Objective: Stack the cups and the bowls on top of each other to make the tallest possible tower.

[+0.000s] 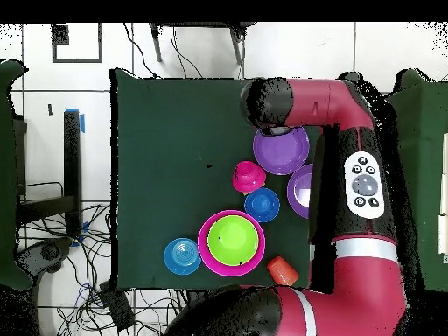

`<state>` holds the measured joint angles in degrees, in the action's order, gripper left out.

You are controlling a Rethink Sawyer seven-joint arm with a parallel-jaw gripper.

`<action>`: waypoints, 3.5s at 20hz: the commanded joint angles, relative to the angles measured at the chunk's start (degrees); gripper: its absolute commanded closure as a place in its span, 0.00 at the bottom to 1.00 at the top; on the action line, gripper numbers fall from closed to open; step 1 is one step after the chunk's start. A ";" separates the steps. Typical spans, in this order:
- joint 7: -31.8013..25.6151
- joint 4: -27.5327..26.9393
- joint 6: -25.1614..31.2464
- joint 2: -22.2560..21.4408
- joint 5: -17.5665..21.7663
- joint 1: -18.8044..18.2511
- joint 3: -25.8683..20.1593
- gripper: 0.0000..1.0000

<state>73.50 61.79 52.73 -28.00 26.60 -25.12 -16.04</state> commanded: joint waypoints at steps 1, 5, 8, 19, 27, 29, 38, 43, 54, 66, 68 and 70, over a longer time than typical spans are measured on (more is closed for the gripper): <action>-6.47 4.71 -3.56 5.30 1.43 -0.67 -4.46 0.00; -6.96 4.27 -3.71 6.09 0.76 -1.19 -4.92 0.00; -6.87 3.49 -3.43 7.01 0.20 -1.43 -5.25 0.00; -6.73 1.10 -2.46 8.52 -0.20 -1.43 -5.89 0.00; -5.41 4.19 -2.61 6.65 -1.15 -1.64 -6.32 0.00; -5.10 4.46 -2.40 6.34 -1.19 -1.69 -6.33 0.00; -5.34 4.34 -5.44 6.66 1.16 -1.36 -5.63 0.00; -5.48 3.56 -5.27 7.05 2.23 -1.00 -4.80 0.00; -3.83 1.27 -1.75 8.07 1.63 0.05 -4.04 0.00; -1.77 -0.61 2.02 8.77 0.31 0.94 -3.18 0.00; -1.18 0.59 0.65 8.14 -0.04 0.57 -3.33 0.00; -1.05 0.80 0.54 7.98 -0.15 0.52 -3.32 0.00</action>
<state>73.50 62.02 50.49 -20.40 26.14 -25.68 -18.31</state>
